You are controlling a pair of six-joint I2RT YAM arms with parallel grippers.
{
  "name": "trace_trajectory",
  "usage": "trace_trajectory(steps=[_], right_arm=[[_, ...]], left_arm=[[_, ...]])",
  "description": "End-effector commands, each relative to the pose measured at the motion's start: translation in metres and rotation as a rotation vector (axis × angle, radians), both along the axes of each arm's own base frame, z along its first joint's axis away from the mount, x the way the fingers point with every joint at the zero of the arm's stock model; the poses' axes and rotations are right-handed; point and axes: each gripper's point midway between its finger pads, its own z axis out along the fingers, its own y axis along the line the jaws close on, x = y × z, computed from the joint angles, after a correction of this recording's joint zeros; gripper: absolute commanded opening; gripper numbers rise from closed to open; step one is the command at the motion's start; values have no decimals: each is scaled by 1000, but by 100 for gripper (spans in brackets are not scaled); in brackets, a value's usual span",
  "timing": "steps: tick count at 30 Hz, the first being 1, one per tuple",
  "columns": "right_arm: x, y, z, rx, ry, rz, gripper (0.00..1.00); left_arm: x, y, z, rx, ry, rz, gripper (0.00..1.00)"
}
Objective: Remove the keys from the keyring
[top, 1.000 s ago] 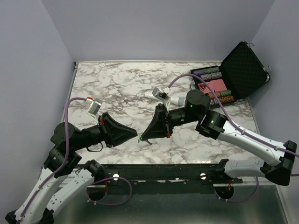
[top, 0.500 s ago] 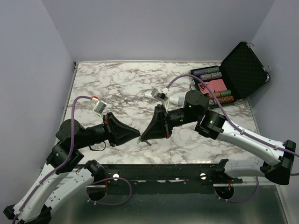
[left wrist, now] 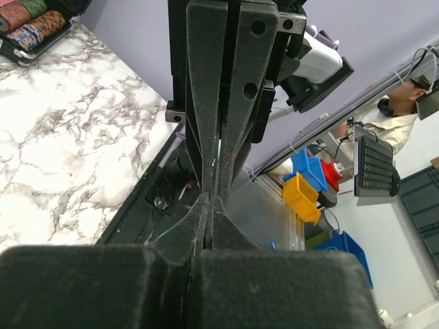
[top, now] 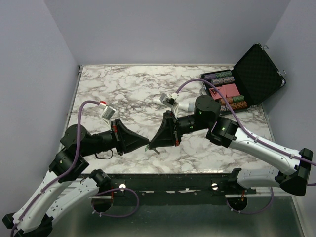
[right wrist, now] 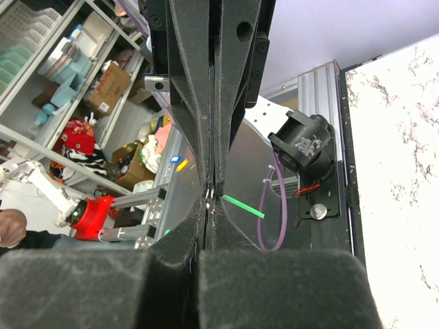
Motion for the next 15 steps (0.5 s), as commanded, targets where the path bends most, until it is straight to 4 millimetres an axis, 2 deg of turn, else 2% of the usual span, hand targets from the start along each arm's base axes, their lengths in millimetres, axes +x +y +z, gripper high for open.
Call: trace_trajectory(steps=[1, 15], right_arm=[[-3, 0, 4, 18, -23, 0, 1], [-5, 0, -1, -2, 1, 16, 1]], left_arm=[[-9, 1, -2, 35, -28, -37, 0], [-37, -2, -10, 146, -51, -236, 0]])
